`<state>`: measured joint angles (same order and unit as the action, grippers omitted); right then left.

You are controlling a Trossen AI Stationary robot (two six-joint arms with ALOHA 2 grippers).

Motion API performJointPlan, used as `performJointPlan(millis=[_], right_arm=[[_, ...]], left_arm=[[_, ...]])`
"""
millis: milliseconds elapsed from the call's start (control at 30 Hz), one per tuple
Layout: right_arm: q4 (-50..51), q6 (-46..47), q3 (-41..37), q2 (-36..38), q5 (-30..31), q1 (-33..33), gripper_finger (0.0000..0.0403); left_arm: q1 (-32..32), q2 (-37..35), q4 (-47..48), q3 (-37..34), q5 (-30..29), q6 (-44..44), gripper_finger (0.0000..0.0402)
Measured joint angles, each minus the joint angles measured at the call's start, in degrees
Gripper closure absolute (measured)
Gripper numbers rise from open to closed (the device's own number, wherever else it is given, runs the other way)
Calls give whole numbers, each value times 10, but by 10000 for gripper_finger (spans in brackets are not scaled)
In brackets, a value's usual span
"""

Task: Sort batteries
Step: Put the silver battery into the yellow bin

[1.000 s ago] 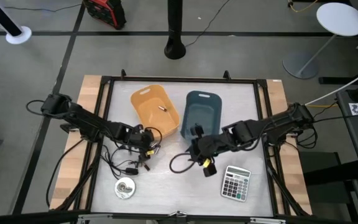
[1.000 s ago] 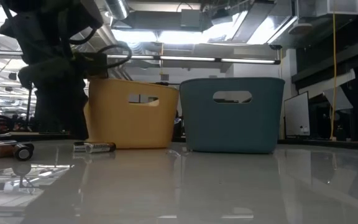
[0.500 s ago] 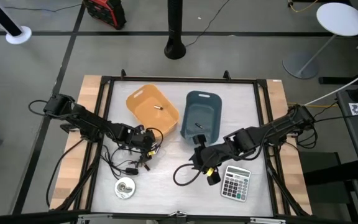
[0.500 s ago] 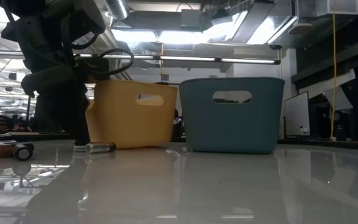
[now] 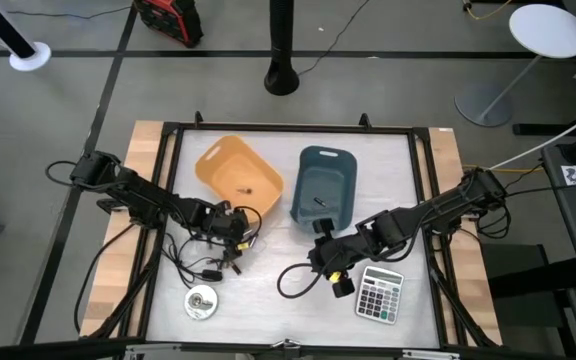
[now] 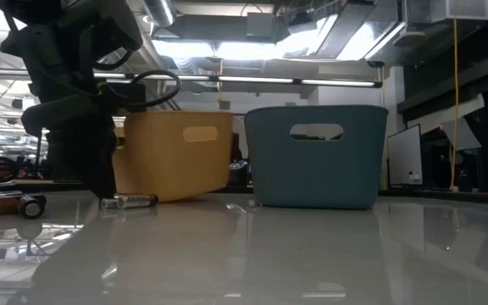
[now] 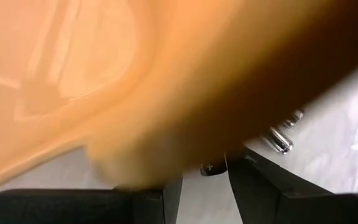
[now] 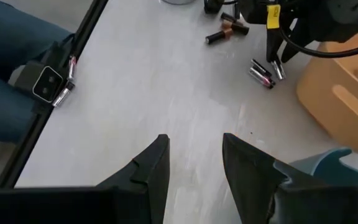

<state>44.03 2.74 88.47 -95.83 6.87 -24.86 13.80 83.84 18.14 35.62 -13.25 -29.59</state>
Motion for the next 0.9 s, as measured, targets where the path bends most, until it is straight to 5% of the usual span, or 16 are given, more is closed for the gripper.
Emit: performJointPlan(millis=[600,900], right_arm=[[-7,0,0,0,0,0,258],[-7,0,0,0,0,1,258]], left_arm=[[0,0,14,0,-1,1,355],[0,0,10,0,0,11,353]])
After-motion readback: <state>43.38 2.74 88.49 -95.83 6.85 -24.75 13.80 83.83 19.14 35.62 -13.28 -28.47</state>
